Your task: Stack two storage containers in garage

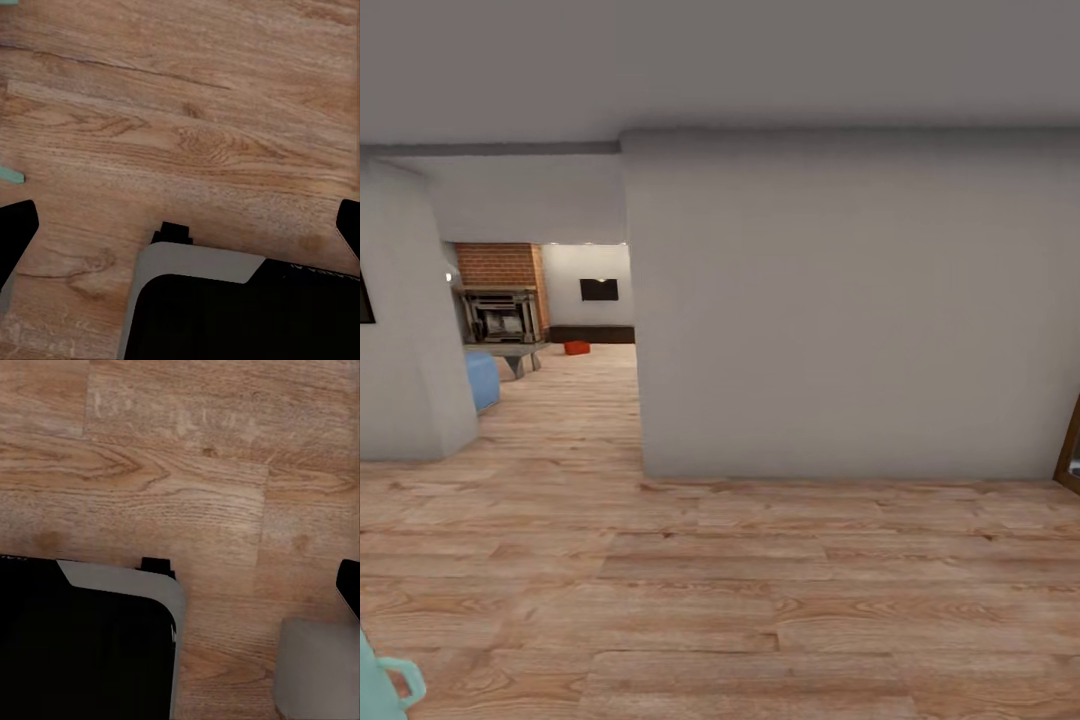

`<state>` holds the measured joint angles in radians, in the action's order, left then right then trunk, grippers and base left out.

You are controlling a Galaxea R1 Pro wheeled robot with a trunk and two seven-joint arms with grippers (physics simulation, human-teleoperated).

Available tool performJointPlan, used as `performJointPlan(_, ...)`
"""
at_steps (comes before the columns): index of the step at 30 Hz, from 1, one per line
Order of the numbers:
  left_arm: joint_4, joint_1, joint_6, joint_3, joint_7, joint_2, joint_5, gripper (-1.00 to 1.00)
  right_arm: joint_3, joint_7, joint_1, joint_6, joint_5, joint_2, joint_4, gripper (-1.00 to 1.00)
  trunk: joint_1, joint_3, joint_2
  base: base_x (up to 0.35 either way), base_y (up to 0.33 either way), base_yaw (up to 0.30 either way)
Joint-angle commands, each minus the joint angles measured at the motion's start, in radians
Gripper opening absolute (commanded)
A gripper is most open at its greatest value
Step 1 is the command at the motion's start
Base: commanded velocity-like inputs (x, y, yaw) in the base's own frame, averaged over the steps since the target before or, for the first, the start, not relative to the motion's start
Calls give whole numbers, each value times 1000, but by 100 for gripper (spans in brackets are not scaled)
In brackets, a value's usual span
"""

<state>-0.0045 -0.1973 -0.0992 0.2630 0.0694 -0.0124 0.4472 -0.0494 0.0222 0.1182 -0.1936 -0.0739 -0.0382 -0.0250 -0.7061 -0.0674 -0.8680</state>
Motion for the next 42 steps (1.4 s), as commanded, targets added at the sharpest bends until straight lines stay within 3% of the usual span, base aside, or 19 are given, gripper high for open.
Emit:
performJointPlan(1,0,-1,-2,9,3,0,8,100,-4,2,1,-4,-7,0,-3,100,-1,-2,-1,324,0,0)
performJointPlan(42,0,-1,-2,9,-4,0,7,100,-3,4,1,-6,-7,8,-3,100,-1,-2,-1,324,0,1)
